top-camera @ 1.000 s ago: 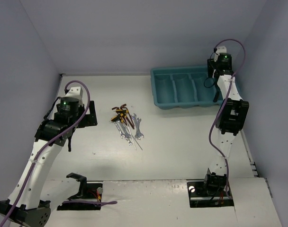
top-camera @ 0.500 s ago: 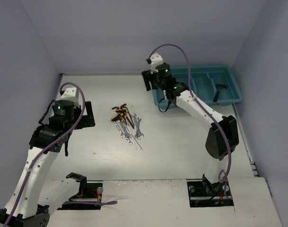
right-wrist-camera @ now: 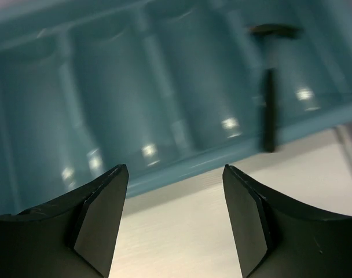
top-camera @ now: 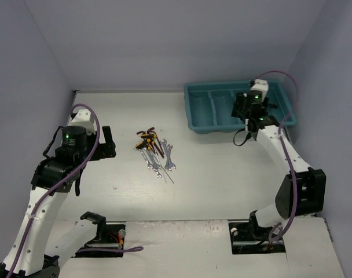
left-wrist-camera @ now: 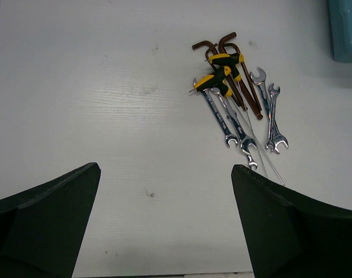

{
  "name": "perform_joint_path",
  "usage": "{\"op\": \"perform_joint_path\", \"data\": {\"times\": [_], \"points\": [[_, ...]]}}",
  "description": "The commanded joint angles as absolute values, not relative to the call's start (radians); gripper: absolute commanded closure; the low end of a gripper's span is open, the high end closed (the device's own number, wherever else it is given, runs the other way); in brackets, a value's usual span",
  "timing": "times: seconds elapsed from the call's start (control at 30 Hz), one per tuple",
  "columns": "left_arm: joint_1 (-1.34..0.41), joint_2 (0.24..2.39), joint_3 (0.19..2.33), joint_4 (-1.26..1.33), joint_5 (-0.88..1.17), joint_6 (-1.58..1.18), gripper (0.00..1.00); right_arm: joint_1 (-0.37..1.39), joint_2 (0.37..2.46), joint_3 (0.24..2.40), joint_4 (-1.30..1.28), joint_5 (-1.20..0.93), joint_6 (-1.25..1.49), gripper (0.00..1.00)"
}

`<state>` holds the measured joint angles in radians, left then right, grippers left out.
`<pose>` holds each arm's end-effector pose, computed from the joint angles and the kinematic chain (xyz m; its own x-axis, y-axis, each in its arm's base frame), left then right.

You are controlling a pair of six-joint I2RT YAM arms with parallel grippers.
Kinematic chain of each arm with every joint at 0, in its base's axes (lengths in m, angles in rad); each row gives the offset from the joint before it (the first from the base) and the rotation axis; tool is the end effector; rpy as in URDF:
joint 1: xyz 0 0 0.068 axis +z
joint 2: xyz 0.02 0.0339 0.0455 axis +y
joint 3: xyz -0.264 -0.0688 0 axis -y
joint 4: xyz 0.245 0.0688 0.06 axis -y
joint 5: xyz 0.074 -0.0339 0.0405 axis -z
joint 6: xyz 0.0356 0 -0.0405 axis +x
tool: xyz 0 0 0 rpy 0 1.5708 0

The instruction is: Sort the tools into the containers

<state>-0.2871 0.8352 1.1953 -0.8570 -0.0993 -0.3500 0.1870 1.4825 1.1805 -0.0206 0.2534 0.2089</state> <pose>0.1422 -0.0383 0.3996 -0.4974 -0.2089 -0.8420 0.0294 0.9660 -0.2570 0.3469 0.0566 0.3265 -0.2936 0.1488 -0.9443 0.1171 0.9860 0.1189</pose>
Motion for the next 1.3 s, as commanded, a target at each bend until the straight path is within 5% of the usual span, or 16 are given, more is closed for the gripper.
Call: {"op": "perform_joint_path", "data": {"times": [0.0,0.67,1.27], "points": [[-0.290,0.831,1.196,-0.816,-0.079,-0.363,0.05,0.045,1.435,1.190,-0.003,0.230,0.199,0.37],[-0.290,0.838,1.167,-0.821,-0.050,-0.359,0.05,-0.109,1.721,1.326,-0.054,0.235,0.181,0.37],[-0.290,0.857,1.180,-0.819,-0.060,-0.349,0.05,-0.307,1.672,1.258,-0.053,0.156,0.176,0.75]]}}
